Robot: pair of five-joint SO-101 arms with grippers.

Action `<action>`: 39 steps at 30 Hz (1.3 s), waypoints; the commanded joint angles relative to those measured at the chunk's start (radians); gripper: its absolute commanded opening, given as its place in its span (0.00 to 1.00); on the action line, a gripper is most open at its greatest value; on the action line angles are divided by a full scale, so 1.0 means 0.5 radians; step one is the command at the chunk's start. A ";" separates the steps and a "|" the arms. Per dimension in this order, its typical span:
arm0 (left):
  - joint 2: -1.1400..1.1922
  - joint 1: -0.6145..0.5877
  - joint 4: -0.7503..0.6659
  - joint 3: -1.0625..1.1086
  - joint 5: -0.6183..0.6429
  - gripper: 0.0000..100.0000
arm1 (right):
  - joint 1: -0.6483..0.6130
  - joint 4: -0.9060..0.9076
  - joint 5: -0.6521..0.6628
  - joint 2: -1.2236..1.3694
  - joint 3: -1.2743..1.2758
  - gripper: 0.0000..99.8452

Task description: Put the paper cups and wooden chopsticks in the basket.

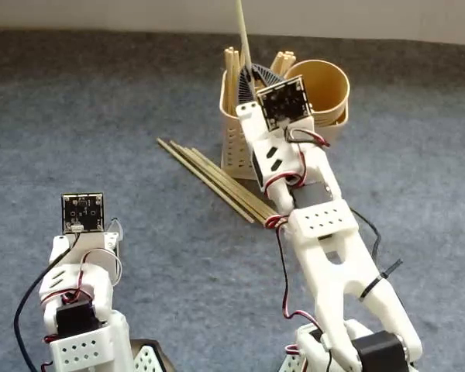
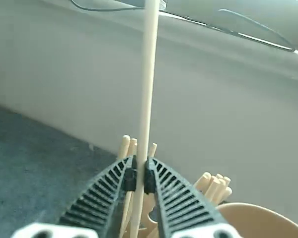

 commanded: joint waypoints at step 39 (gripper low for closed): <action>-0.008 -0.011 0.006 0.038 -0.021 0.19 | -0.542 1.404 -0.184 -1.487 0.207 0.14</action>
